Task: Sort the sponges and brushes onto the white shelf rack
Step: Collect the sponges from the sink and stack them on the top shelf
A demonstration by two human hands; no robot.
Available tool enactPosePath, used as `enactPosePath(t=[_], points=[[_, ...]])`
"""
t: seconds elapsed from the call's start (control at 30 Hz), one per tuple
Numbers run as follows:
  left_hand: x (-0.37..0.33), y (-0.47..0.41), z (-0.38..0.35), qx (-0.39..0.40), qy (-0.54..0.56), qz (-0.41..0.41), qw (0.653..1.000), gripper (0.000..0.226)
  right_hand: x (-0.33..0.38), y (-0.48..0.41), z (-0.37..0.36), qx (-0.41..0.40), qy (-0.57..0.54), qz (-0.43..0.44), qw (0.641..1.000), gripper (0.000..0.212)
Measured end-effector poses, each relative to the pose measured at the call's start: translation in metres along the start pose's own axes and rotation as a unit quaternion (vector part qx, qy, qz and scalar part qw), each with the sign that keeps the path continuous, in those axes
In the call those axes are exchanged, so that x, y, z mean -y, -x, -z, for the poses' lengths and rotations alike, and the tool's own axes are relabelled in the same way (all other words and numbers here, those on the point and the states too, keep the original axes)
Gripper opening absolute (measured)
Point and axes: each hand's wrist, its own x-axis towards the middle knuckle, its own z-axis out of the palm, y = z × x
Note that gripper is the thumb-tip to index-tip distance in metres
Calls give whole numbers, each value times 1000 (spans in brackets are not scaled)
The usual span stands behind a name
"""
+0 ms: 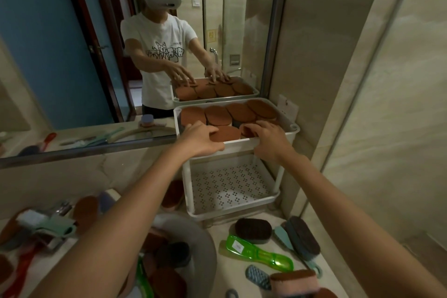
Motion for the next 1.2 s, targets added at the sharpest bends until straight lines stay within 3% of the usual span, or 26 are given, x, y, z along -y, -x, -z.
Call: enactPosePath(t=[0.17, 0.33, 0.47, 0.63, 0.7, 0.8, 0.9, 1.03, 1.2], points=[[-1, 2, -4, -9, -2, 1, 1000, 64, 4, 4, -2, -15, 3, -22, 1000, 64], [-3, 7, -11, -37, 10, -13, 999, 59, 11, 19, -9, -100, -62, -1, 993, 57], [-14, 19, -25, -133, 48, -43, 989, 45, 20, 44, -24, -185, -137, 17, 973, 52], [-29, 60, -67, -238, 154, -119, 952, 30, 25, 97, -57, -245, -197, -4, 949, 47], [-30, 79, -96, -207, 192, -111, 953, 29, 20, 127, -79, -214, -217, -63, 950, 40], [-25, 103, -152, -77, 231, -36, 969, 29, 6, 176, -116, -108, -226, -197, 948, 27], [-20, 125, -207, 40, 223, 29, 973, 28, -6, 227, -142, 20, -183, -314, 931, 33], [-14, 151, -251, 148, 217, 80, 962, 29, -5, 278, -158, 124, -116, -357, 919, 49], [-11, 155, -270, 217, 220, 111, 945, 29, 3, 299, -174, 202, -74, -374, 902, 80]])
